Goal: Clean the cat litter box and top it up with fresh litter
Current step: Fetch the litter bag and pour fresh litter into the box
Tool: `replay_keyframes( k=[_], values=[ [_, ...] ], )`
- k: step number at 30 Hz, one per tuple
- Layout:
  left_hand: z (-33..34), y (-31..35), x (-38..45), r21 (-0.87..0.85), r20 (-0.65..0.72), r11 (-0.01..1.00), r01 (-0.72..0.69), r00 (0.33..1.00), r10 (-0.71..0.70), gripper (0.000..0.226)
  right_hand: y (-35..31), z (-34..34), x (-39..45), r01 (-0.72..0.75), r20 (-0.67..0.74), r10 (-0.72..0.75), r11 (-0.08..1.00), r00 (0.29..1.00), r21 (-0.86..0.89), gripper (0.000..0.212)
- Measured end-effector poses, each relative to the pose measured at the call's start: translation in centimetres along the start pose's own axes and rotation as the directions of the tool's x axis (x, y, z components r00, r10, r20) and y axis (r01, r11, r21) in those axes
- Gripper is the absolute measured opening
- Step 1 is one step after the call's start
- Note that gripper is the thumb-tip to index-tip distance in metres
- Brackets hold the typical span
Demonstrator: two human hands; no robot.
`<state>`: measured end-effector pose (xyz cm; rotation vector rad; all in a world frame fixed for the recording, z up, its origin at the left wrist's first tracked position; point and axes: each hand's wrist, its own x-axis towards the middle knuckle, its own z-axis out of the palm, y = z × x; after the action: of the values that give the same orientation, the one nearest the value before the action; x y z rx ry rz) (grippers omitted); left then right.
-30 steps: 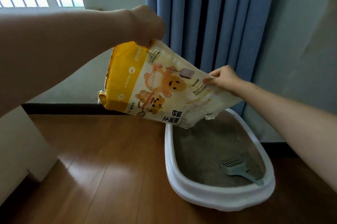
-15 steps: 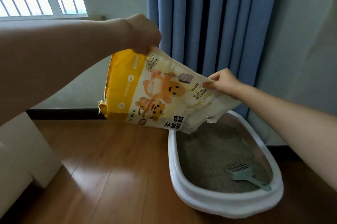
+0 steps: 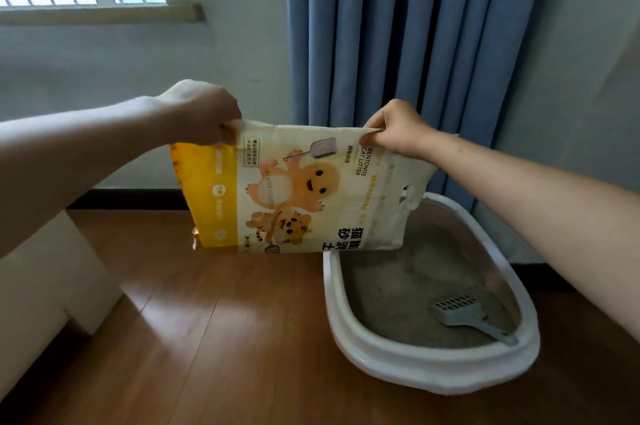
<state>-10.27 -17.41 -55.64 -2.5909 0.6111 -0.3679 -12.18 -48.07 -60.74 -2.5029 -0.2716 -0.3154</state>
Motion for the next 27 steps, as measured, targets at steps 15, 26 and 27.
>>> replay_keyframes(
  k=[15,26,27],
  values=[
    [4.6,-0.4,-2.8,-0.315,0.124,0.941,0.123,0.988,-0.087,0.014,-3.4,0.2,1.6,0.163,0.032,-0.161,0.943,0.986,-0.289,0.011],
    [2.7,2.8,-1.4,-0.566,0.129,0.818,0.104,0.991,-0.036,0.029,-6.2,-1.0,1.9,0.287,0.062,-0.295,0.824,0.954,-0.489,0.012],
    [2.2,3.8,-1.0,-0.623,0.095,0.778,0.081,0.995,-0.028,0.027,-6.5,-0.9,2.0,0.304,0.071,-0.314,0.799,0.947,-0.519,0.012]
  ],
)
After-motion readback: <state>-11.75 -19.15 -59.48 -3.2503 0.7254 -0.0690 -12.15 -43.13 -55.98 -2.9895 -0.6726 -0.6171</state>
